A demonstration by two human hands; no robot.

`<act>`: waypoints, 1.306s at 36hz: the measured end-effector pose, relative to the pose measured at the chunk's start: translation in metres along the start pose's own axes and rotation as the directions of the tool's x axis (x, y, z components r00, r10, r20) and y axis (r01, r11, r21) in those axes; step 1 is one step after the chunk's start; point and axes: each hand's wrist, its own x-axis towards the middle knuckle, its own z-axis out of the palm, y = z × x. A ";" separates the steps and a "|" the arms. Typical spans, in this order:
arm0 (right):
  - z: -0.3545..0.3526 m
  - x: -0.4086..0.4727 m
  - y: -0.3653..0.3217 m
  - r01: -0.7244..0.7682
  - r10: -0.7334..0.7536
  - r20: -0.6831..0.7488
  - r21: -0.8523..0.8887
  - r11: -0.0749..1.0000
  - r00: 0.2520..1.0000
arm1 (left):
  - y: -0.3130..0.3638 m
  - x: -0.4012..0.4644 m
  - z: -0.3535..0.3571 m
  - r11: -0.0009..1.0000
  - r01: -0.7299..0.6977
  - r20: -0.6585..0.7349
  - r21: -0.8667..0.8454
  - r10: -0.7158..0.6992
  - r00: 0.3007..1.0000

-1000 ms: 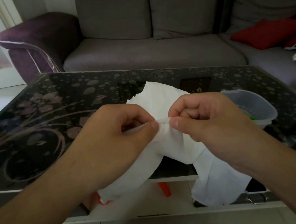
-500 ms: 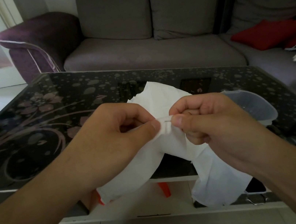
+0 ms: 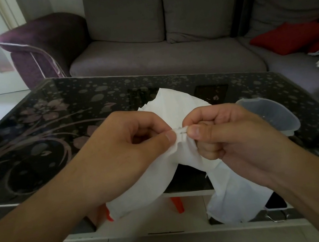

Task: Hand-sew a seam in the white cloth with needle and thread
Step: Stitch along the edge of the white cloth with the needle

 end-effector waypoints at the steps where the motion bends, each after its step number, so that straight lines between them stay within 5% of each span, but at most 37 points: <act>1: -0.001 0.000 0.001 0.000 0.000 0.010 0.010 1.000 1.000 | 0.000 0.000 0.000 1.000 -0.004 0.002 -0.003 0.004 1.000; 28: 0.001 0.000 0.002 -0.035 0.036 0.118 -0.015 0.999 0.992 | -0.012 0.004 0.001 0.993 0.013 0.082 -0.119 -0.003 0.997; 47: -0.006 -0.006 -0.011 -0.037 0.030 -0.071 -0.111 0.993 0.997 | -0.006 0.005 -0.004 0.946 0.082 0.077 -0.314 -0.060 0.995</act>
